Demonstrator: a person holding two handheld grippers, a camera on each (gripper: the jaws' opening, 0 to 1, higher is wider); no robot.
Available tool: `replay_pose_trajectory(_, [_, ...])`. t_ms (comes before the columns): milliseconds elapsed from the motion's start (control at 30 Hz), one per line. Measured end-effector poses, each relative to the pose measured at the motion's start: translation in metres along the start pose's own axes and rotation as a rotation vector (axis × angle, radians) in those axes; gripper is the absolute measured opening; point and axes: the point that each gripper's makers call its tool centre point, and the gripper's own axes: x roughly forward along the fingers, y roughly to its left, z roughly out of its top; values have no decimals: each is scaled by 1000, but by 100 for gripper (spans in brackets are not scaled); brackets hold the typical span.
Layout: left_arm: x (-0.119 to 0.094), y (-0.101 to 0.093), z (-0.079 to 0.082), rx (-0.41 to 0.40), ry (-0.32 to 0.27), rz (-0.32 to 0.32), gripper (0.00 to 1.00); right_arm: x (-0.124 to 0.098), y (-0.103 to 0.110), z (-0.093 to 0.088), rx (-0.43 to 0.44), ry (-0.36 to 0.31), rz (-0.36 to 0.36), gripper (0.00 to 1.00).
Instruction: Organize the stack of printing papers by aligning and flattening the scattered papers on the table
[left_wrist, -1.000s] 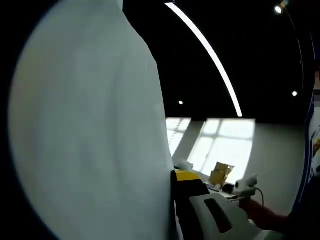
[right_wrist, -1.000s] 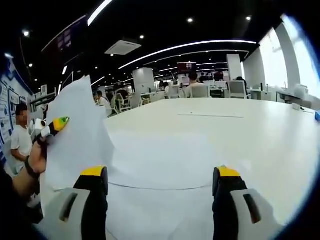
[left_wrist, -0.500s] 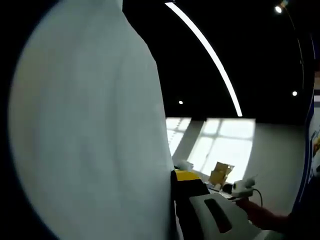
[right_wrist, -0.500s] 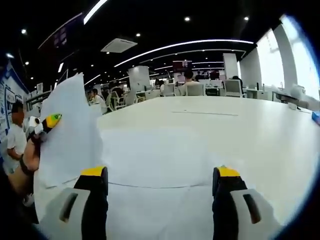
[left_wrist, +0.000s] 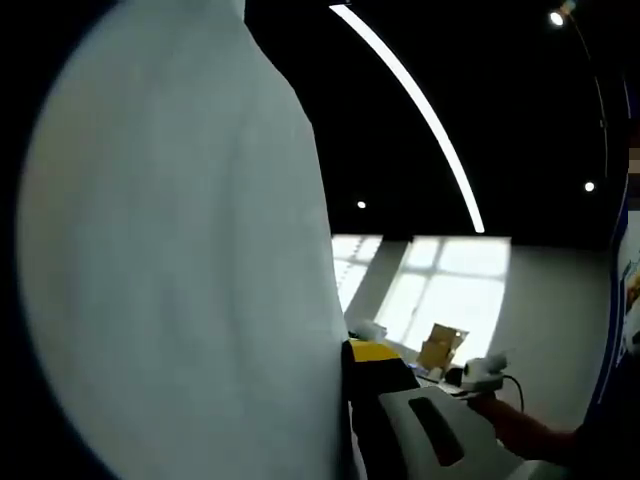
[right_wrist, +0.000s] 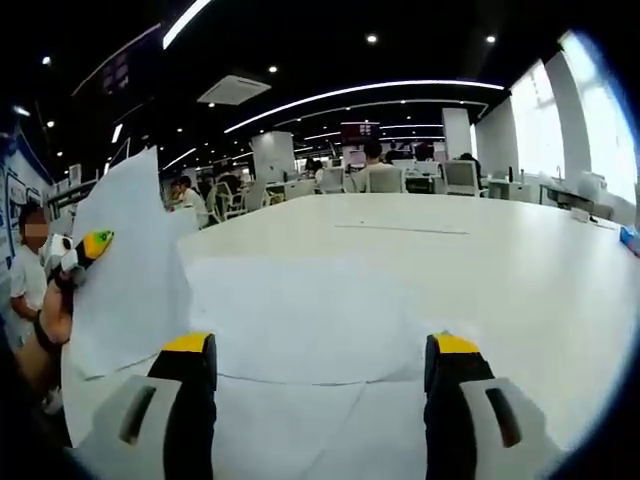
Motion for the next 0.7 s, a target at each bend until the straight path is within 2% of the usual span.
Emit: replay_pose_trajectory(700, [0, -1, -1, 0, 1, -1, 6, 6, -12, -4, 12, 7, -28, 74])
